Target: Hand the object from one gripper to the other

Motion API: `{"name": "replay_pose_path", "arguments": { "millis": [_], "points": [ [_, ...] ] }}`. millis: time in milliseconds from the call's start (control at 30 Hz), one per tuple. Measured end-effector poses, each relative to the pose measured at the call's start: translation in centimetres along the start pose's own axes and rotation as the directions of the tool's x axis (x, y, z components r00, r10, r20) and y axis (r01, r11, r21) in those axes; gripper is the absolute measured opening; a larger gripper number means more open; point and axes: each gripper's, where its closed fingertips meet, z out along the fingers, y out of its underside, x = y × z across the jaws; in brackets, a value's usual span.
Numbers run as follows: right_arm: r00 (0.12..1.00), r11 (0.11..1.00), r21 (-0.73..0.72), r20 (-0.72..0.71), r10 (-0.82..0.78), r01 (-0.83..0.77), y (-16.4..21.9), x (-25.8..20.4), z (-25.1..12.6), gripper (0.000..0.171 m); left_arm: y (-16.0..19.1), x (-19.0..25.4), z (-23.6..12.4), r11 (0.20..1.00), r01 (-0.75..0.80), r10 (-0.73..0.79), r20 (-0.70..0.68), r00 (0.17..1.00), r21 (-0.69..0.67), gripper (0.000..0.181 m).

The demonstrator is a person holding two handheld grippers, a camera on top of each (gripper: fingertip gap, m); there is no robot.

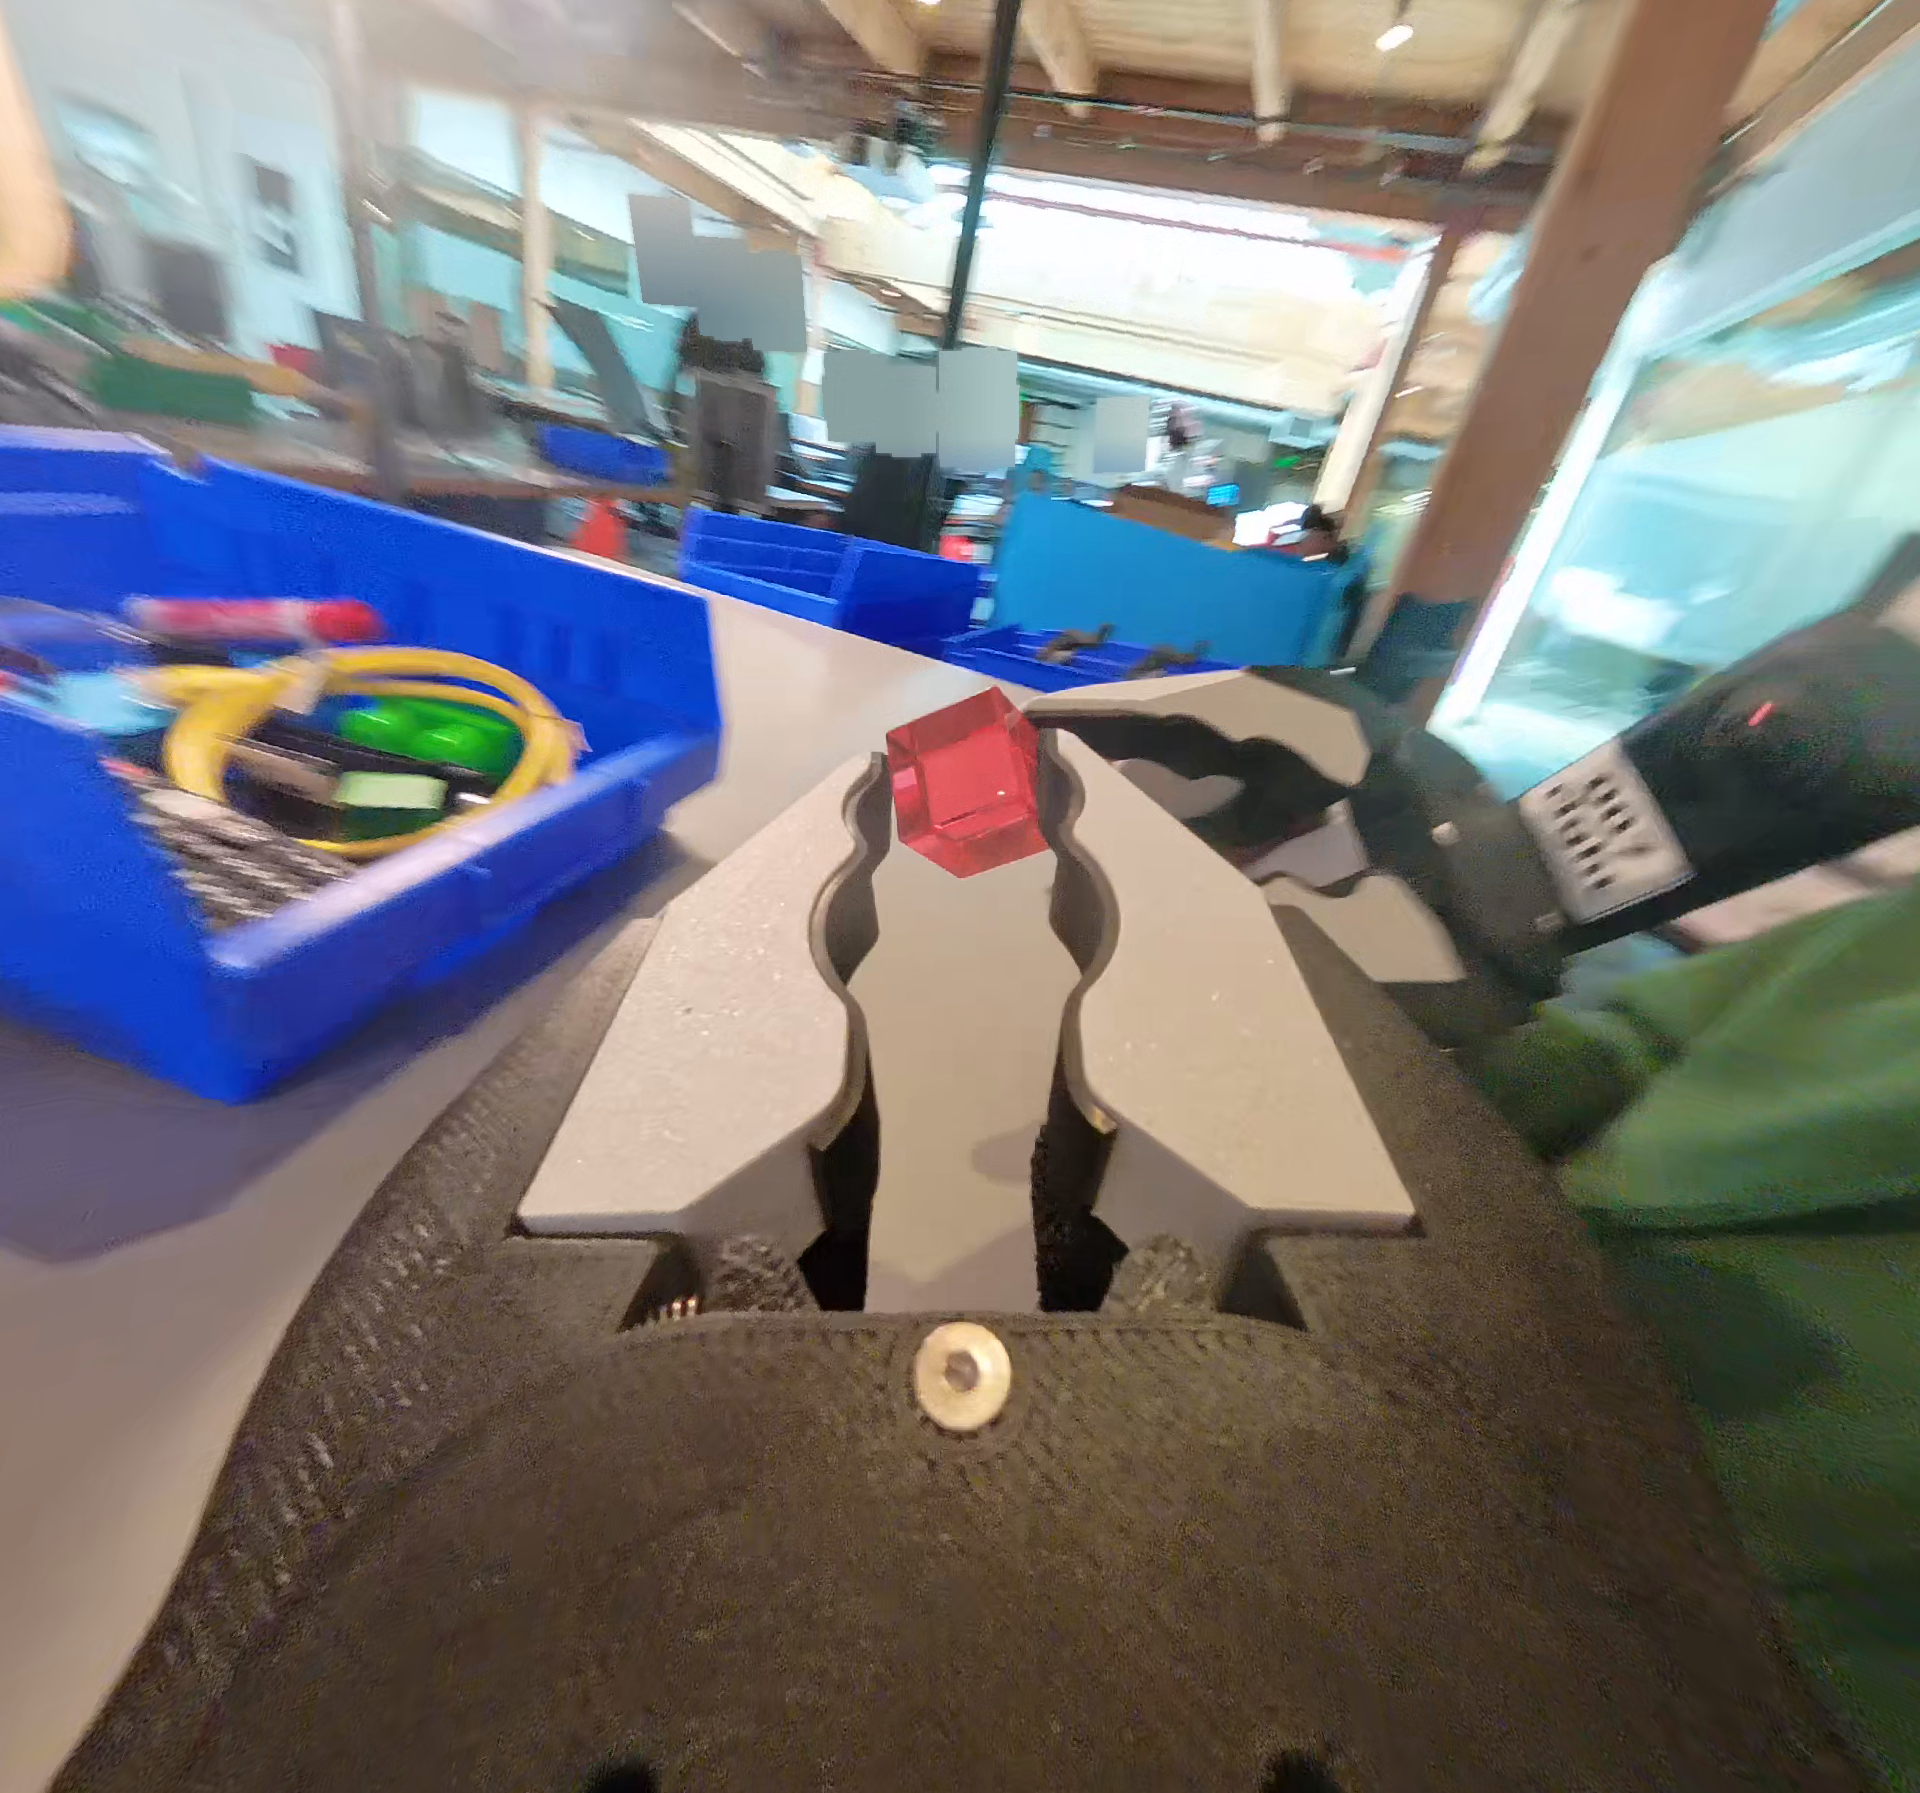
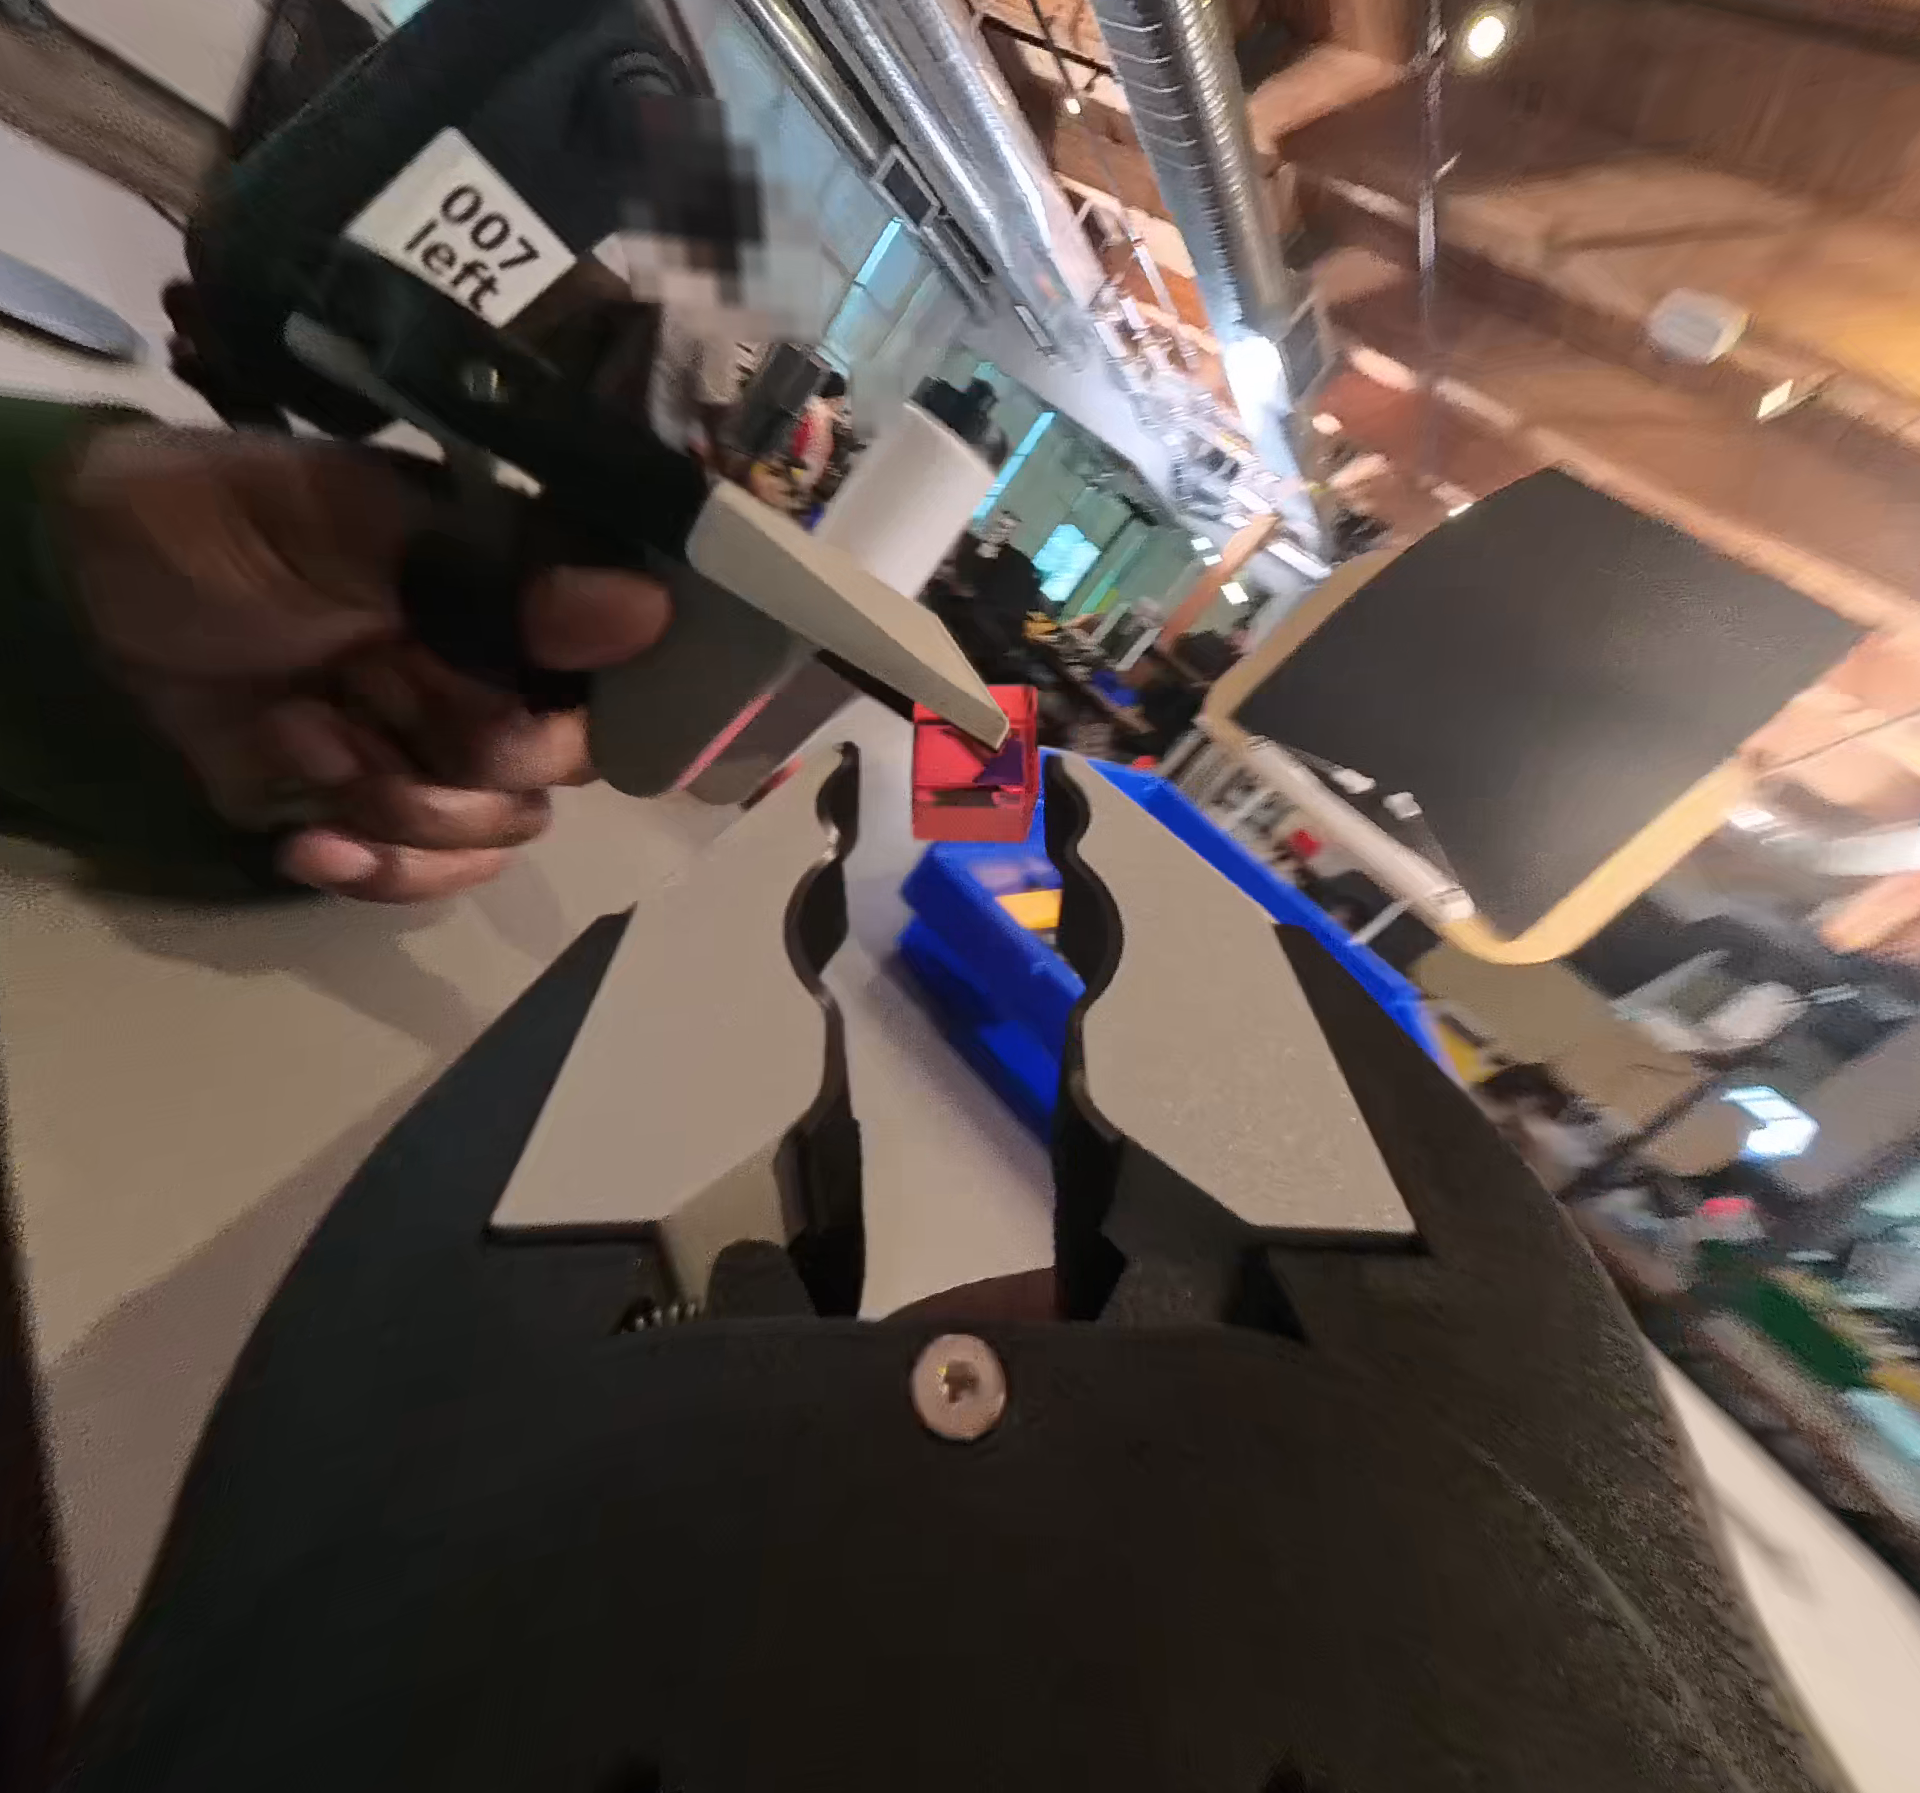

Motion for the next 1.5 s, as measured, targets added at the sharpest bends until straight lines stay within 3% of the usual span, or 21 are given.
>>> {"name": "replay_pose_path", "arguments": {
  "millis": [100, 200, 267, 433, 633, 733, 833, 1000, 1133, 1200, 1267, 1367, 1500],
  "points": [
    [0.951, 0.959, -0.026, 0.126, 0.283, -0.282, 0.5, -0.1, 0.1, 0.053, -0.3, -1.2, -0.3, 0.955, -0.293, 0.294, 0.182, 0.938, -0.033, 0.028],
    [0.845, 0.865, -0.043, 0.192, 0.498, -0.5, 0.5, 0.9, -0.2, 0.061, -0.6, -1.0, -0.1, 0.791, -0.601, 0.605, 0.298, 0.739, -0.114, 0.028],
    [0.755, 0.777, -0.048, 0.209, 0.622, -0.627, 0.7, 1.8, -0.4, 0.059, -0.4, -0.7, 0.1, 0.673, -0.719, 0.729, 0.319, 0.606, -0.172, 0.028],
    [0.544, 0.601, -0.135, 0.305, 0.782, -0.788, 0.8, 1.3, -0.4, 0.059, -0.1, 0.2, 0.5, 0.523, -0.824, 0.837, 0.314, 0.449, -0.217, 0.028],
    [0.503, 0.563, -0.169, 0.298, 0.811, -0.809, 1.3, 1.2, -0.2, 0.055, 0.5, 1.0, 0.9, 0.433, -0.872, 0.887, 0.277, 0.368, -0.228, 0.028],
    [0.502, 0.561, -0.172, 0.293, 0.814, -0.81, 1.4, 1.2, -0.2, 0.03, 1.0, 1.2, 1.2, 0.397, -0.885, 0.906, 0.255, 0.337, -0.241, 0.028],
    [0.581, 0.619, -0.12, 0.245, 0.776, -0.776, 1.4, 1.9, -0.3, 0.027, 1.2, 0.8, 1.3, 0.458, -0.859, 0.88, 0.253, 0.402, -0.229, 0.028],
    [0.851, 0.851, -0.006, 0.031, 0.525, -0.525, 1.6, 4.0, -0.6, 0.028, 0.9, -0.5, 0.9, 0.701, -0.69, 0.711, 0.255, 0.656, -0.18, 0.043],
    [0.973, 0.976, -0.02, -0.087, 0.216, -0.218, 1.2, 3.5, -0.5, 0.028, 0.6, -0.3, 0.6, 0.925, -0.373, 0.379, 0.158, 0.912, -0.064, 0.049],
    [0.989, 0.995, -0.028, -0.118, 0.092, -0.096, 0.8, 3.1, -0.5, 0.028, 0.1, -0.1, 0.4, 0.982, -0.189, 0.189, 0.082, 0.979, -0.015, 0.055],
    [0.991, 1.0, -0.026, -0.132, 0.01, -0.013, 0.4, 2.6, -0.4, 0.028, -0.1, 0.2, 0.2, 1.0, 0.0, 0.0, -0.008, 1.0, 0.006, 0.061],
    [0.988, 0.997, -0.03, -0.136, -0.078, 0.074, 0.1, 1.9, -0.3, 0.028, 0.4, 0.8, 0.2, 0.977, 0.213, -0.215, -0.119, 0.969, -0.033, 0.066],
    [0.975, 0.985, -0.018, -0.143, -0.171, 0.17, -0.4, 1.2, -0.3, 0.028, 0.7, 1.1, 0.4, 0.967, 0.248, -0.255, -0.145, 0.956, -0.06, 0.064]
  ]
}}
